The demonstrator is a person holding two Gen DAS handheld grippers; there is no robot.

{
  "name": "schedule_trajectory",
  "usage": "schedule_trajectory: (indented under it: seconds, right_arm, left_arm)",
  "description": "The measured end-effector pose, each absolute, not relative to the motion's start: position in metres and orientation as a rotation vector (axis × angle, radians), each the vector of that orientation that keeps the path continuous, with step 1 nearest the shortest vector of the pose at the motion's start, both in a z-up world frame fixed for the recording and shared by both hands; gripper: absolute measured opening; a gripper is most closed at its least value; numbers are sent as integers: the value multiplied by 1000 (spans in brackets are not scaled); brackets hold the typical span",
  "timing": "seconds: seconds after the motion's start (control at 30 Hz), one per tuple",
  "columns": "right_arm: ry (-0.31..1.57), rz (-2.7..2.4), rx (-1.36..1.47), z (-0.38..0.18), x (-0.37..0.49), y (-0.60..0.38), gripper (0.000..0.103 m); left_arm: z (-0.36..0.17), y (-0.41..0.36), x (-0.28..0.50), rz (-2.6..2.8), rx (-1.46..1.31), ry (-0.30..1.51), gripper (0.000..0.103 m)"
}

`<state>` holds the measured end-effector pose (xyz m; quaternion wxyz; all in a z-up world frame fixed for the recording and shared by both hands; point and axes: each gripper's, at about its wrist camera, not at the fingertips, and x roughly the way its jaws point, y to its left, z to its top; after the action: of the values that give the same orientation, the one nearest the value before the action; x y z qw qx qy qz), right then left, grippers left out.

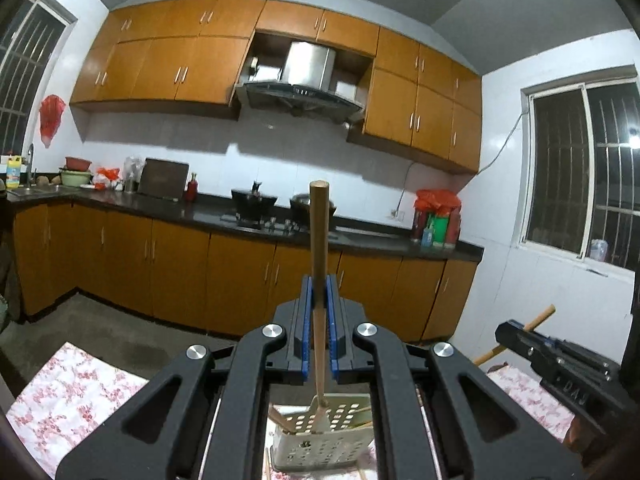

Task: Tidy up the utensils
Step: 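Raise the left gripper's chopstick upright into the holder while the right gripper inserts its own, then open the left gripper to release its chopstick in the holder while the right gripper opens, then close the left gripper on the last chopstick while the right gripper grasps another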

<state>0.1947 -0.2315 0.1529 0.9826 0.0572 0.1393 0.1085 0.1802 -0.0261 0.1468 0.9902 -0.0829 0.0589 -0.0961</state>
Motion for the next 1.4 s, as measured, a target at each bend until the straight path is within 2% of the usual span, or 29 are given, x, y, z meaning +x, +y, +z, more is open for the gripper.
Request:
schedule_trajectory:
  seconds: [0.3,0.4,0.47,0.57,0.73,0.87,1.0,1.27,1.4]
  right_arm:
    - [345,211,115,133,218,-227,8]
    - [336,203,111,132,215,-227,13]
    - [329,197,115,133,212,-229,21]
    - [320,187,123,134,207,-235,22]
    - [315,145,130,135,194,-250,26]
    - [353,90,141,120,184,-270,30]
    - [465,35,163,82,185,-289,33]
    - [786,47,151,-29,203,-272,33]
    - [853,125,144,-64,197,-251,32]
  left_arm:
    - [121,-21,203,-180,-159,206,7]
    - [121,-19,203,-184,-161,210,8]
    - [122,-19,202,-184,-159,212,14]
    - [125,-17,201,-179,-166,204,30]
    - [132,-9,192,-173,-174,189,31]
    - [133,5,175,-138,-177,188,38]
    - [116,28,159,-91,-195,234,45]
    - [30,55,160,-18,-196,509,45]
    - [-12,48,163,-34,-168,633,45]
